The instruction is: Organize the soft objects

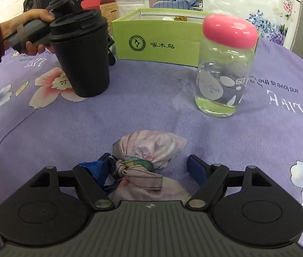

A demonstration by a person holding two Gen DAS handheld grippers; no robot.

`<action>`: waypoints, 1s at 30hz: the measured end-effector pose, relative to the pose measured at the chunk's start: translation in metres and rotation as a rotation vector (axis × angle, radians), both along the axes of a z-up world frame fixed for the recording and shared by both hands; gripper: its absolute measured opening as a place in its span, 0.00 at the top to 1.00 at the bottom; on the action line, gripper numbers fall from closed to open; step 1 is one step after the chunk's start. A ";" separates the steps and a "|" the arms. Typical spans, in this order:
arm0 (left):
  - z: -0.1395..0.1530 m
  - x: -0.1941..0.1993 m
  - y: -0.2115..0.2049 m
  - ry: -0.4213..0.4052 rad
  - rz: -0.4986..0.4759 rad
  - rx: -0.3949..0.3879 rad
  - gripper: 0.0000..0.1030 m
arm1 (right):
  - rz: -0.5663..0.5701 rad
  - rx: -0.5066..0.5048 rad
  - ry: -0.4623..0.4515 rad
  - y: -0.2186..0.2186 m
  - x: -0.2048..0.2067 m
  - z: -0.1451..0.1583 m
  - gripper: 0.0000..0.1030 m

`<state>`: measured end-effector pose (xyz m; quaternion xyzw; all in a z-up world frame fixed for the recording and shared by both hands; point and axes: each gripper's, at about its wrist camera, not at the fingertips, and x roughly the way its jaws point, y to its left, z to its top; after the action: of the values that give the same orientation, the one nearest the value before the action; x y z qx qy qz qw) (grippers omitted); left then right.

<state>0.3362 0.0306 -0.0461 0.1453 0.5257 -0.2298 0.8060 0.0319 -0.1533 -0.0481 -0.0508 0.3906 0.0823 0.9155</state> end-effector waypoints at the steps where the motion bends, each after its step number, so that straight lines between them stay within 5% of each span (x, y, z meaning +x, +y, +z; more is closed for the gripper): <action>1: 0.000 0.000 0.000 -0.001 -0.002 -0.002 0.10 | 0.004 0.007 0.004 -0.002 0.001 0.001 0.37; 11: 0.001 -0.003 -0.001 -0.006 0.007 0.009 0.11 | 0.187 -0.032 0.076 -0.009 0.026 0.004 0.29; 13: 0.002 -0.003 0.000 -0.005 0.011 0.008 0.17 | 0.208 -0.052 0.095 -0.007 0.028 0.006 0.28; 17: 0.011 -0.007 0.008 0.000 0.034 0.008 0.47 | 0.197 -0.050 0.069 -0.006 0.021 0.004 0.31; 19: 0.014 -0.010 0.014 0.012 0.052 0.002 0.56 | 0.200 -0.053 0.068 -0.005 0.019 0.005 0.36; 23: 0.019 -0.017 0.026 0.014 0.135 -0.005 0.71 | 0.215 -0.058 0.051 0.007 0.012 0.009 0.72; 30: 0.041 -0.042 0.069 -0.025 0.265 -0.034 0.73 | 0.183 0.004 -0.029 0.000 -0.011 0.029 0.79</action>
<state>0.2944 0.1000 -0.0050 0.0638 0.5264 -0.1283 0.8381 0.0206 -0.1530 -0.0193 -0.0857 0.3706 0.1658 0.9099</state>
